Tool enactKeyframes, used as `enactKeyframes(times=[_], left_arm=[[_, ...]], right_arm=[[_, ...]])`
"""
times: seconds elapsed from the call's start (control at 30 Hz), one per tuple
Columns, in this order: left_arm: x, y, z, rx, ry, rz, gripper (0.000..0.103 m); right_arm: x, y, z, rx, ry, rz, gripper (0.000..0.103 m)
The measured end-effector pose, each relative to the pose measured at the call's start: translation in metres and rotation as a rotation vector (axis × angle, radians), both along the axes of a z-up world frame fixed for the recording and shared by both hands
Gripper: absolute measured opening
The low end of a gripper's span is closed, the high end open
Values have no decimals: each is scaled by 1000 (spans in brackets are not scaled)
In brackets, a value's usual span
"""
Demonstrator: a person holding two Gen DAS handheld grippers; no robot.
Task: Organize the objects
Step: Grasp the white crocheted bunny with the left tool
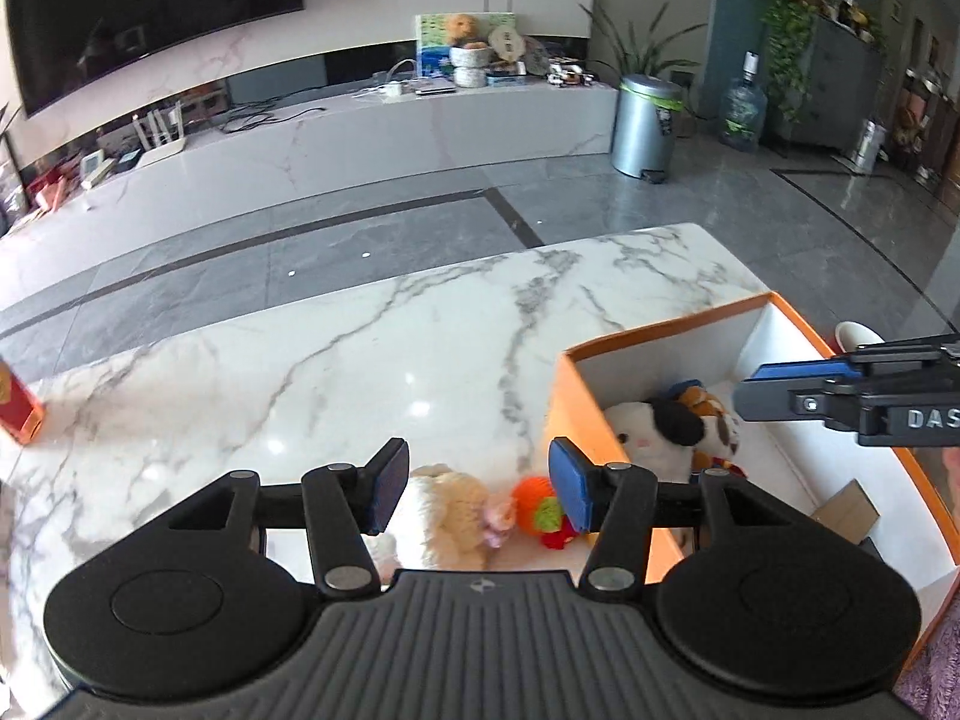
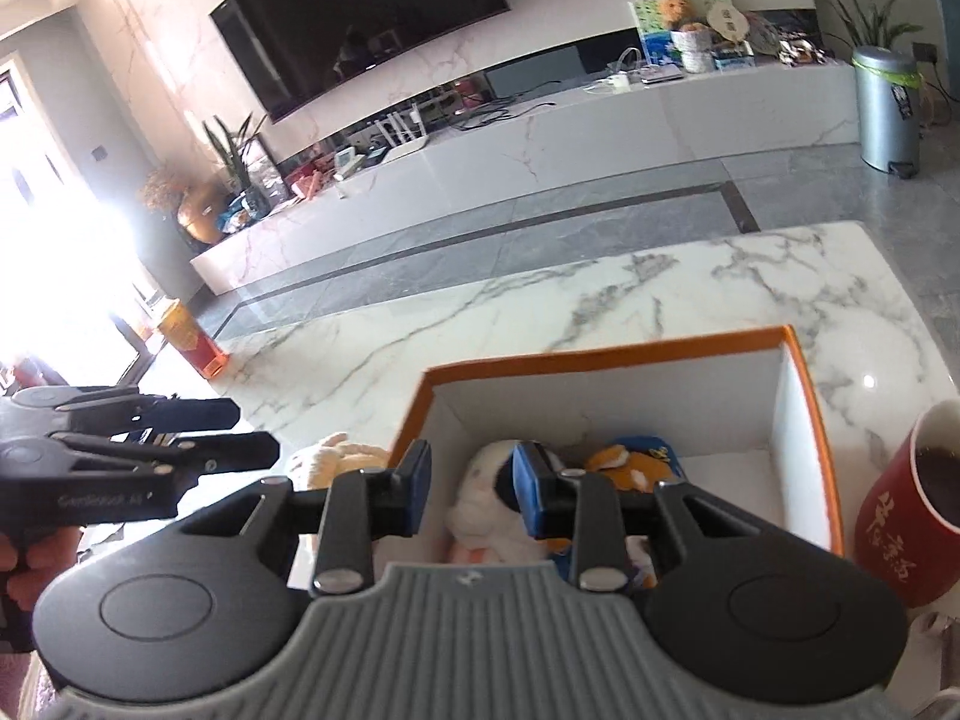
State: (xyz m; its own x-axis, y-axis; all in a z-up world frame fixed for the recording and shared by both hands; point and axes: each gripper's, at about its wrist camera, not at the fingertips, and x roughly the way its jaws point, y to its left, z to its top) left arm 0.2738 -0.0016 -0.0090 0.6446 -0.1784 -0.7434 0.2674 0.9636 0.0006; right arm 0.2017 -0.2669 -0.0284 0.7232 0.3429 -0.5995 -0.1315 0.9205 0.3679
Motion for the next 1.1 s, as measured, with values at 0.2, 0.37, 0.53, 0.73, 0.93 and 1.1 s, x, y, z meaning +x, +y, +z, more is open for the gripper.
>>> enactKeyframes(times=[0.2,0.37,0.53,0.73,0.93,1.1], left_arm=[[-7,46,-15,-41,33,74,61],[-7,68,-36,-97,83,99,61],[-5,84,-56,-193,129,125,59],[8,96,-71,-270,158,184,59],[14,104,-77,-362,176,212,59],[19,107,-81,-382,205,239,66]], right_arm=[[20,70,17,-169,18,162,33],[45,121,2,-320,82,270,33],[83,148,-29,-502,153,287,21],[118,160,-58,-610,217,283,19],[134,169,-75,-629,252,299,16],[127,173,-77,-531,322,363,10]])
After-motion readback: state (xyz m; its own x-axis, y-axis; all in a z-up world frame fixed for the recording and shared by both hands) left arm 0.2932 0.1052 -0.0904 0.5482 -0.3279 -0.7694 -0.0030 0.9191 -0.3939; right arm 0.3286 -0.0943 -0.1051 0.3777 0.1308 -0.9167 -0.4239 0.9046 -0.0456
